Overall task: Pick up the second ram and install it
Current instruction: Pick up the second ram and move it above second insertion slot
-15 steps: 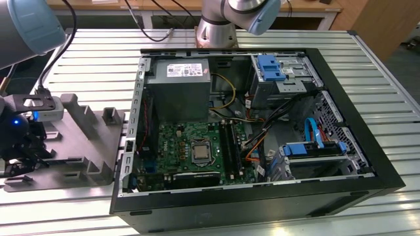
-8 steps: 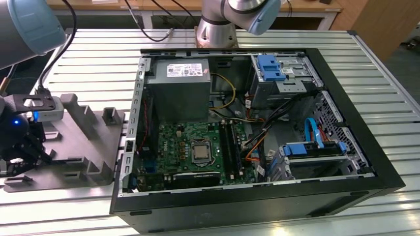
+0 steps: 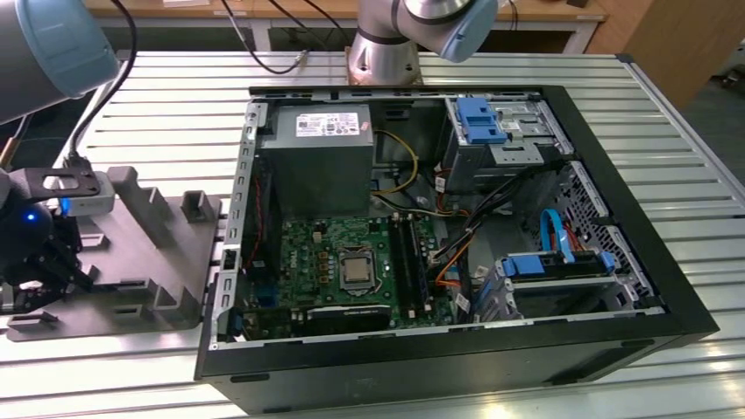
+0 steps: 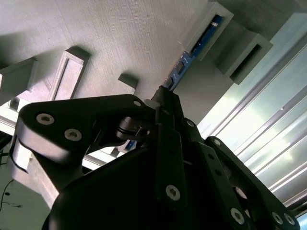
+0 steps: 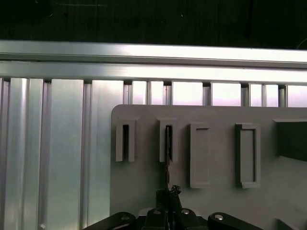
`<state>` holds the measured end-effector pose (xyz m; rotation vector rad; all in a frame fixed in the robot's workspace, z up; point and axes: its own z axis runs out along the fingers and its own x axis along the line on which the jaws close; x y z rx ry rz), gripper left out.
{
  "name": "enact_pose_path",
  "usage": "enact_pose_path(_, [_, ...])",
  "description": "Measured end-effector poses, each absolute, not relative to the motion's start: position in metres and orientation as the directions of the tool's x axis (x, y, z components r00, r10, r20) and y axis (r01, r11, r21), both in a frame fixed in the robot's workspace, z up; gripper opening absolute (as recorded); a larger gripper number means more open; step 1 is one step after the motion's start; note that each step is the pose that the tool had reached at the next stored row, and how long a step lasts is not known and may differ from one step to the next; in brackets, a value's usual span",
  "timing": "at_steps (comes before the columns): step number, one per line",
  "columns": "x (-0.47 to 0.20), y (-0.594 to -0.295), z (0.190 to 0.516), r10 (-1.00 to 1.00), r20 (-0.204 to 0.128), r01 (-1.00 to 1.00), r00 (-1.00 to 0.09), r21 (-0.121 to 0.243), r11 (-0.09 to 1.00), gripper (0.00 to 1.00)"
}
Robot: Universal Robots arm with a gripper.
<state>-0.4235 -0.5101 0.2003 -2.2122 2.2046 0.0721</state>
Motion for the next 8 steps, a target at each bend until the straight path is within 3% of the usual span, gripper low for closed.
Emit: enact_pose_path(8, [-0.4231,-0.5102,0.2004,-0.999,-0.045,-1.0,0.003,0.02,-0.004,0.11])
